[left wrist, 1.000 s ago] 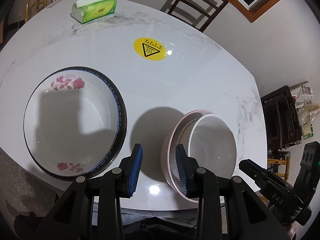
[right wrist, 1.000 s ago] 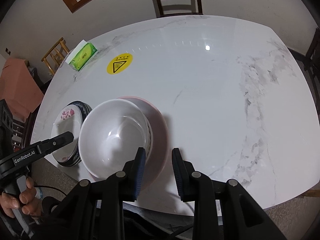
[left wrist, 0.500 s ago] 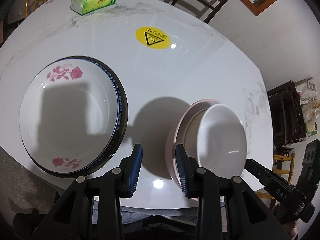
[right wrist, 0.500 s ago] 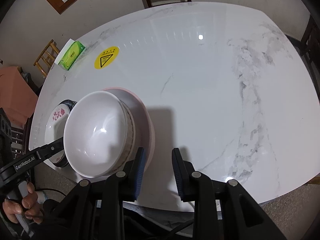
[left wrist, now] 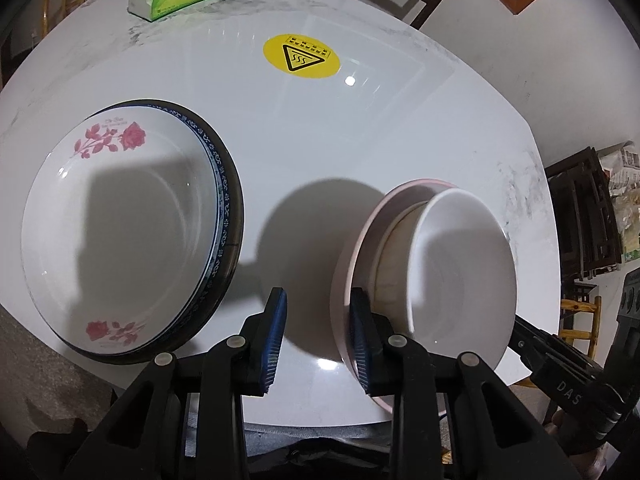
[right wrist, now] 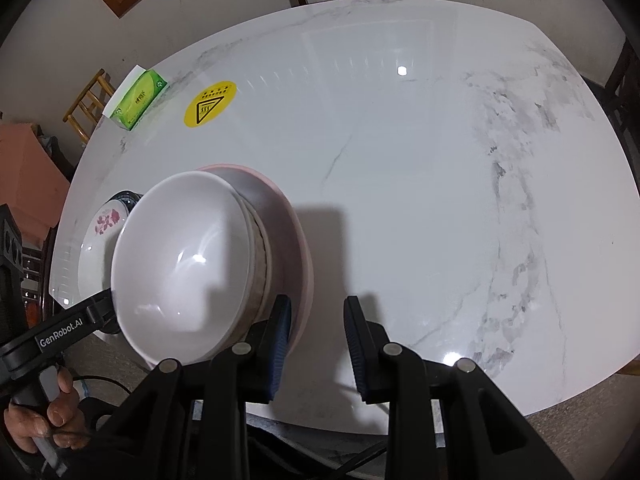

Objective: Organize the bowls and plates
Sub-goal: 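Lift and carry the nested bowl stack over the plate stack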

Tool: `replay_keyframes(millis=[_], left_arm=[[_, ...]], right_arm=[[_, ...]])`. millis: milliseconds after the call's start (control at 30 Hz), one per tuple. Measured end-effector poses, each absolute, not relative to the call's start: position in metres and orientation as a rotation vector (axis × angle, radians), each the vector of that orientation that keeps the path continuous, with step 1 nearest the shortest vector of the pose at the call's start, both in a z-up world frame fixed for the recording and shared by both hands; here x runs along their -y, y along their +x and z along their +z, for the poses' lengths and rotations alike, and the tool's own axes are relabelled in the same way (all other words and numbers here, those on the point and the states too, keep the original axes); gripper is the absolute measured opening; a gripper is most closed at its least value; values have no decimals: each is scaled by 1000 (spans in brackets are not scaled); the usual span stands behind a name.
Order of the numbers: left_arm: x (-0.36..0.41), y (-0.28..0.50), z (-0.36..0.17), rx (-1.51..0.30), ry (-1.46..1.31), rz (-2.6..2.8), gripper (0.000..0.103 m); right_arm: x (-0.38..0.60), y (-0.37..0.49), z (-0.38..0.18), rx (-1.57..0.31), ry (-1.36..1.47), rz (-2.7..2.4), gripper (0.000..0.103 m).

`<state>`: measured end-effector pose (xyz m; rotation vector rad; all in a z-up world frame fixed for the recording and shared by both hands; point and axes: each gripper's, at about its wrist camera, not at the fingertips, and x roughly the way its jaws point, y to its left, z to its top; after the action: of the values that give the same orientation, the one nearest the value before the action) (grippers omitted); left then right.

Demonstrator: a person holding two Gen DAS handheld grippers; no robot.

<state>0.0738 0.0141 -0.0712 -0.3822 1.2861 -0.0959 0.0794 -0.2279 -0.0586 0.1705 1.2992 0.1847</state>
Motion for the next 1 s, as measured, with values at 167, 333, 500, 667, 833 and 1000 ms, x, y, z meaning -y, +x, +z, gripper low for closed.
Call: replay_keyframes(millis=[167,333,500,667,833,1000], left_arm=[[-12,75,-76,-1293,-382,-106,23],[-12,76,-75,-1291,-376,-108,23],[-11,75,-75,-1280,-365,-101,23],[-10,74,-75,-1271,-363,-104,23],[-12,73,-75,-1261,-364,-107,24],[-10,71,-74,-1251,-347,-103,24]], right_arm=[[226,84,-67,-1312,174,181,28],[226,87,-70,-1309,169,183,28],[227,88,-71,-1312,182,190,28],[227,88,-70,-1310,162,181,28],[226,88,-69,-1309,145,175,28],[225,88,-69,-1304,143,170,28]])
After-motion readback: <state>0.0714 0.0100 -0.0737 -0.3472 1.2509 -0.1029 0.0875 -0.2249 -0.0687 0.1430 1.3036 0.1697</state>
